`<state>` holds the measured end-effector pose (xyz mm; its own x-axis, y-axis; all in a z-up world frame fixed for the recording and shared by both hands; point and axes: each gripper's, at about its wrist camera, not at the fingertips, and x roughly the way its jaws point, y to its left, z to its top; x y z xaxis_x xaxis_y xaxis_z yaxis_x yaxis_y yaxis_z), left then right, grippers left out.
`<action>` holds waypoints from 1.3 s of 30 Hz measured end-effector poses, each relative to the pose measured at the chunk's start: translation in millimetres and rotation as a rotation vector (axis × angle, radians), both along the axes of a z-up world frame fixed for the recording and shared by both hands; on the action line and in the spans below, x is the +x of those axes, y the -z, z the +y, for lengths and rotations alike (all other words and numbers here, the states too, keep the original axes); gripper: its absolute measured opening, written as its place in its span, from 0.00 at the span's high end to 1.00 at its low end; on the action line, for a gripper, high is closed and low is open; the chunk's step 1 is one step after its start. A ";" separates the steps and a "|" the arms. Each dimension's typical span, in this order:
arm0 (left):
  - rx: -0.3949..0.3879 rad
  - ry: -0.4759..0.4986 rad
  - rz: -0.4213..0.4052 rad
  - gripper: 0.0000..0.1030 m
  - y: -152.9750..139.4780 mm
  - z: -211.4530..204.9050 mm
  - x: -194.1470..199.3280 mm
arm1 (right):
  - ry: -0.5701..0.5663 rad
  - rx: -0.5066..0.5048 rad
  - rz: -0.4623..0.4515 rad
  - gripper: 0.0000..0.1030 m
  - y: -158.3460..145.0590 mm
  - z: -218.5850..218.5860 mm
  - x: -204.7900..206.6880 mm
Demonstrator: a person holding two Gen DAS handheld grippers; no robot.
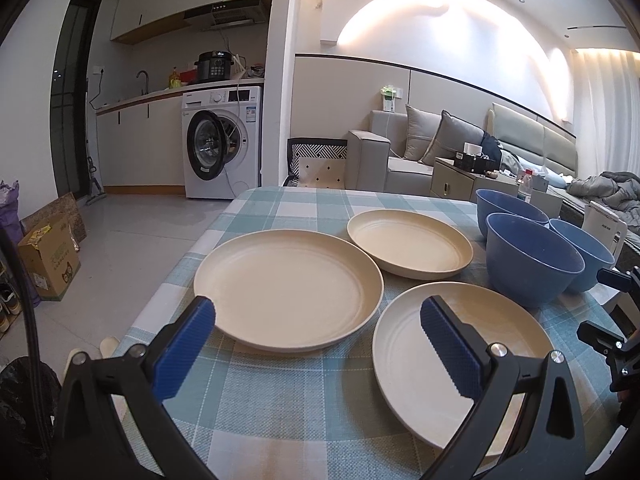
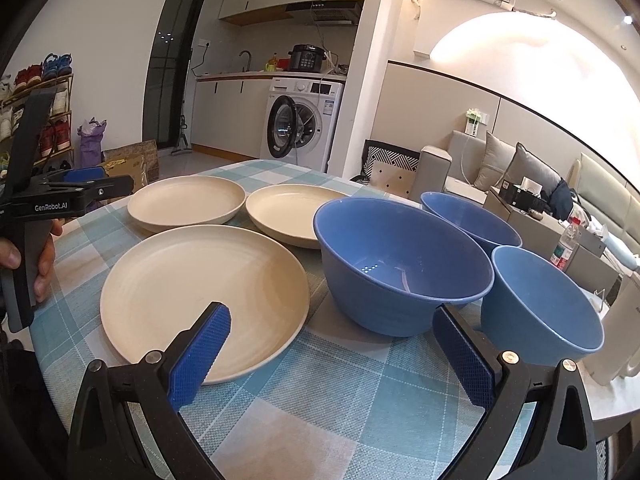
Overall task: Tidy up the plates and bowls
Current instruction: 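Move both tools forward over the table toward the cream plates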
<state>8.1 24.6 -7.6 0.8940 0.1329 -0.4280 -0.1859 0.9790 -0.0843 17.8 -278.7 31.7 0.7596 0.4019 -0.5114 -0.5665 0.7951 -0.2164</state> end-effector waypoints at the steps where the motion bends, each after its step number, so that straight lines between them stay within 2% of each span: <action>1: -0.003 -0.002 0.001 0.00 0.2 0.8 0.4 | -0.004 0.001 0.002 0.00 0.2 0.4 0.2; 14: -0.018 0.005 0.020 0.00 2.0 3.5 3.3 | 0.009 -0.017 0.032 0.00 3.5 2.5 3.5; 21: -0.002 0.009 0.026 0.00 2.3 0.8 5.1 | 0.039 -0.033 0.021 0.00 3.9 3.8 4.5; 32: 0.076 0.007 0.083 0.00 5.4 -13.2 13.1 | 0.044 0.048 0.062 0.00 -1.3 -3.0 8.7; 39: 0.055 0.010 0.128 0.00 9.2 -10.4 20.5 | 0.043 0.069 0.079 0.00 -3.6 -0.1 10.4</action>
<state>28.5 14.2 -16.8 0.8337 0.1507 -0.5313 -0.1817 0.9833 -0.0062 28.3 -278.8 35.4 0.7353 0.4059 -0.5428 -0.5444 0.8307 -0.1163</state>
